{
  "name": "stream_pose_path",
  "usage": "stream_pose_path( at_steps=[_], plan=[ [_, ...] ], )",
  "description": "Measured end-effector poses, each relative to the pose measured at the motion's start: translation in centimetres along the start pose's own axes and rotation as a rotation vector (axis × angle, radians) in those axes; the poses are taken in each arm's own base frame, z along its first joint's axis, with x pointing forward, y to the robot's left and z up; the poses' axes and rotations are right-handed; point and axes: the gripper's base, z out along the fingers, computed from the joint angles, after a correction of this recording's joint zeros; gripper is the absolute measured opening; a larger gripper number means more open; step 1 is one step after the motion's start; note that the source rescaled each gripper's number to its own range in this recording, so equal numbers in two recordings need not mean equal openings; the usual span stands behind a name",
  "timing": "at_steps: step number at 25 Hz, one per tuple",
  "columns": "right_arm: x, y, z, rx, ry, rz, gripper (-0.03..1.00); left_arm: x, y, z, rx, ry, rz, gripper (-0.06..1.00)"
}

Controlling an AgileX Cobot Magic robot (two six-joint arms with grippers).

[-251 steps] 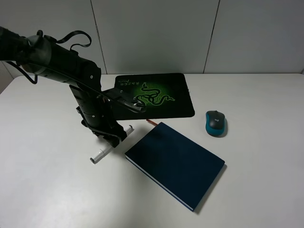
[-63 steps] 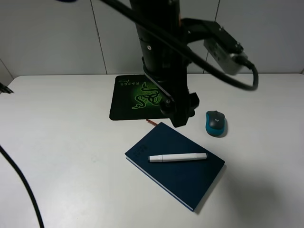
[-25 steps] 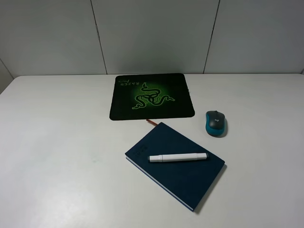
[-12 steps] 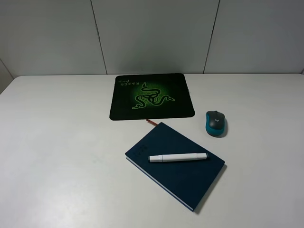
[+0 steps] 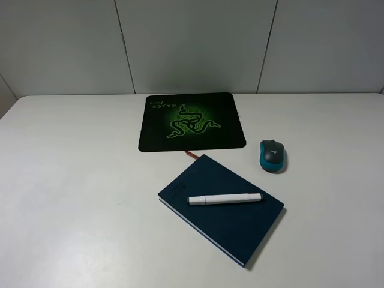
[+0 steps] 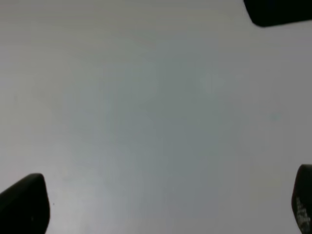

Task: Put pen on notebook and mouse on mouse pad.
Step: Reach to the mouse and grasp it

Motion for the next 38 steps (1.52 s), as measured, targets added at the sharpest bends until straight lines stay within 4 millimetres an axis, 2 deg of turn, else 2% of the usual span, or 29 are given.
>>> stream_pose_path(
  at_steps=[38],
  plan=[
    [0.00,0.00,0.00,0.000,0.000,0.000,1.00,0.28,-0.03,-0.34,-0.009,-0.031,0.000,1.00]
  ],
)
